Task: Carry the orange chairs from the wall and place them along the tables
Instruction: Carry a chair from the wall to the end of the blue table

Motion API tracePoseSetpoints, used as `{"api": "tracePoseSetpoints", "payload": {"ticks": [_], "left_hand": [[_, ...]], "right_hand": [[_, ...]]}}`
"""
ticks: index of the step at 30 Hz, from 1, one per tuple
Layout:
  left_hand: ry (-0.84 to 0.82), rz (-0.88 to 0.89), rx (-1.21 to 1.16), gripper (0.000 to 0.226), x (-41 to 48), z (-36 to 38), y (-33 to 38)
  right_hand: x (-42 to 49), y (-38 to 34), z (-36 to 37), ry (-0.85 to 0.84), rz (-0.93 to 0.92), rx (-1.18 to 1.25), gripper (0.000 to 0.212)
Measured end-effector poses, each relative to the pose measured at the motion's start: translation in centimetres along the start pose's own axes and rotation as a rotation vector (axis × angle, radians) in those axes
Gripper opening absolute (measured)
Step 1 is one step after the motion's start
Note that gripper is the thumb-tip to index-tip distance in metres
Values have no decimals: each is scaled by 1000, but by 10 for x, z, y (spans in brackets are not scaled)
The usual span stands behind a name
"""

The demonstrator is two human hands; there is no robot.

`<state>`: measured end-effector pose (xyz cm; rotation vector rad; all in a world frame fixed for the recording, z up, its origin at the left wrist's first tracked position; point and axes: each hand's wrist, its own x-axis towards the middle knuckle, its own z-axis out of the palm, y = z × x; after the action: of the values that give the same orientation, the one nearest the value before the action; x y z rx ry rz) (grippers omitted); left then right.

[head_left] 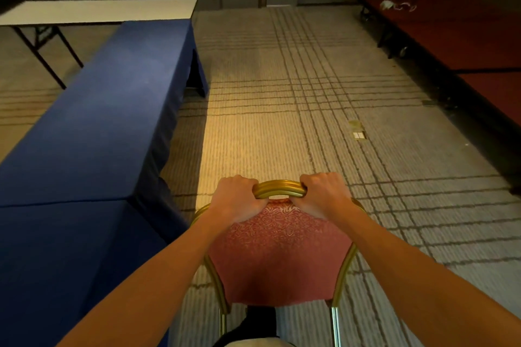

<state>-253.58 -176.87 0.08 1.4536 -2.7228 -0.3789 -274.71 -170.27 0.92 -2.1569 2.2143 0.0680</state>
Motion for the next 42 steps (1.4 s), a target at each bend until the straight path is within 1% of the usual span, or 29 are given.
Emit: {"api": "tracePoseSetpoints", "payload": {"ticks": [3, 7, 10, 12, 17, 25, 31, 36, 38, 42], "left_hand": [[-2, -21, -17, 33, 55, -13, -31], [3, -51, -19, 33, 117, -38, -72], [9, -59, -15, 33, 143, -50, -90], [31, -75, -8, 35, 165, -58, -107], [74, -157, -2, 33, 218, -74, -160], [129, -376, -43, 33, 299, -92, -234], [172, -601, -60, 34, 324, -108, -295], [239, -790, -104, 35, 333, -116, -354], [240, -862, -124, 32, 337, -120, -377], [230, -954, -116, 30, 338, -122, -419]], "right_hand": [[70, 3, -6, -6, -2, -16, 44], [152, 0, -14, 17, -25, -1, 43], [191, -2, -21, -1, -47, -9, 43], [223, -5, -26, 21, -68, -12, 45], [313, -19, -33, 59, -185, 14, 46], [476, -40, -35, 81, -399, -13, 46], [575, -90, -43, 85, -628, -7, 44], [655, -152, -46, 97, -845, -36, 39], [684, -179, -46, 110, -923, -58, 37], [724, -226, -38, 143, -1010, -68, 38]]}}
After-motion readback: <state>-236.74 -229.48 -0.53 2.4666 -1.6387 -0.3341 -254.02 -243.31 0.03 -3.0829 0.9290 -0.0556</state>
